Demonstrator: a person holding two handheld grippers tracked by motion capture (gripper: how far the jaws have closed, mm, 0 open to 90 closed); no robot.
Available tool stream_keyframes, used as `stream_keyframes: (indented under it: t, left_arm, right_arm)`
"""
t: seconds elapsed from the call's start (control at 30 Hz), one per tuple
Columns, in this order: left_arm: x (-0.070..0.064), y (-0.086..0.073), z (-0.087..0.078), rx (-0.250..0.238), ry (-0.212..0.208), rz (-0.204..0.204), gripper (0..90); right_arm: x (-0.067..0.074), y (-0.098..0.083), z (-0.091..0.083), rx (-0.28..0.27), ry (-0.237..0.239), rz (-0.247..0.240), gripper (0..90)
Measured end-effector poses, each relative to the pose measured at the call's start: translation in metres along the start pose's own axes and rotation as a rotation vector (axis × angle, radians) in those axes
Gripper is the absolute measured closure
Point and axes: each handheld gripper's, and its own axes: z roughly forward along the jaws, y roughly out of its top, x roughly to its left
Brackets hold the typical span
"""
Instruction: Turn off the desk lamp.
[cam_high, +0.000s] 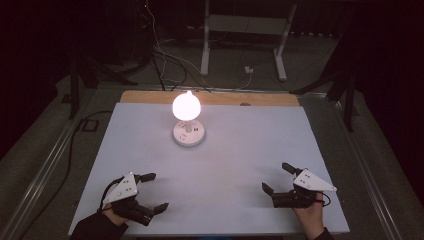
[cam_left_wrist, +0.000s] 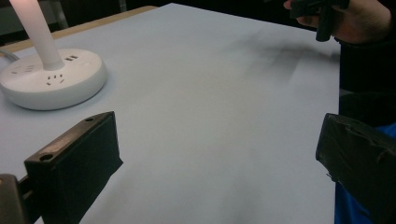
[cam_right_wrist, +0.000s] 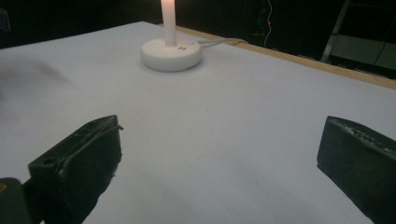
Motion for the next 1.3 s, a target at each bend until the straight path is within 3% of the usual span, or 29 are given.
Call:
stream_keyframes:
  t: [0.67,1.1,1.3]
  left_arm:
    - [0.007,0.032,0.014,-0.022,0.024,-0.016,0.3]
    - [0.013,0.059,0.042,-0.034,0.039,-0.013,0.3]
    - [0.019,0.065,0.054,-0.027,0.082,-0.041,0.4]
  right_arm:
    - [0.000,0.001,-0.001,-0.016,0.001,0.007,0.0]
    - [0.000,0.001,0.000,-0.019,0.012,0.014,0.0]
    - [0.001,0.002,-0.002,-0.031,0.011,0.016,0.0]
